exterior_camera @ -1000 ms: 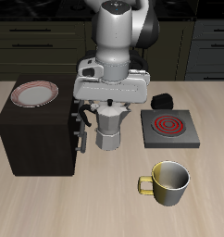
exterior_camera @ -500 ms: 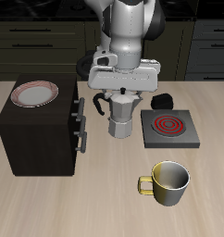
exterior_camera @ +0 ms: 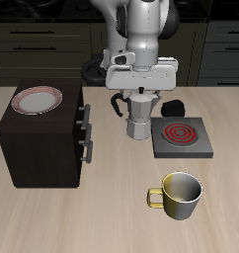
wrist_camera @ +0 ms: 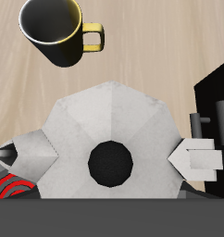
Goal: Place moka pot on the flat stove
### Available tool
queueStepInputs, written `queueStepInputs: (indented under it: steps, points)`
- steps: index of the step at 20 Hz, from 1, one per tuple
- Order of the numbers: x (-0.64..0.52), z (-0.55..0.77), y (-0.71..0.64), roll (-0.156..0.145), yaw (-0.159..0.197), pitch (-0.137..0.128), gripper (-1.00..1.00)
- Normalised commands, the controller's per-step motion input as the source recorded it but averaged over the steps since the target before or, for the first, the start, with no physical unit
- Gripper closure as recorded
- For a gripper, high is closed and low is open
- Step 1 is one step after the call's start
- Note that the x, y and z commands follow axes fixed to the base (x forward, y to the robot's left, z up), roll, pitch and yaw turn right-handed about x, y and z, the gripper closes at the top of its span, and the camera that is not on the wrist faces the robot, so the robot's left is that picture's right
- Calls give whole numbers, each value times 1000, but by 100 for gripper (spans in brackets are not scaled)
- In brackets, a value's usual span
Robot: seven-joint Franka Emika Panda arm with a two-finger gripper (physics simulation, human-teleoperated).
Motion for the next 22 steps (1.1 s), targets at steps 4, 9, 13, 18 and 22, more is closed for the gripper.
queueStepInputs:
  steps: [4,9,13,18,22]
  points:
    - [-361,-105,189,31,34,-35,100]
    - [-244,-81,212,16,4,-35,100]
    - [-259,-252,347,16,-11,-2,100]
    - [-148,-187,227,39,-39,23,100]
    - [-234,-148,209,53,18,-10,100]
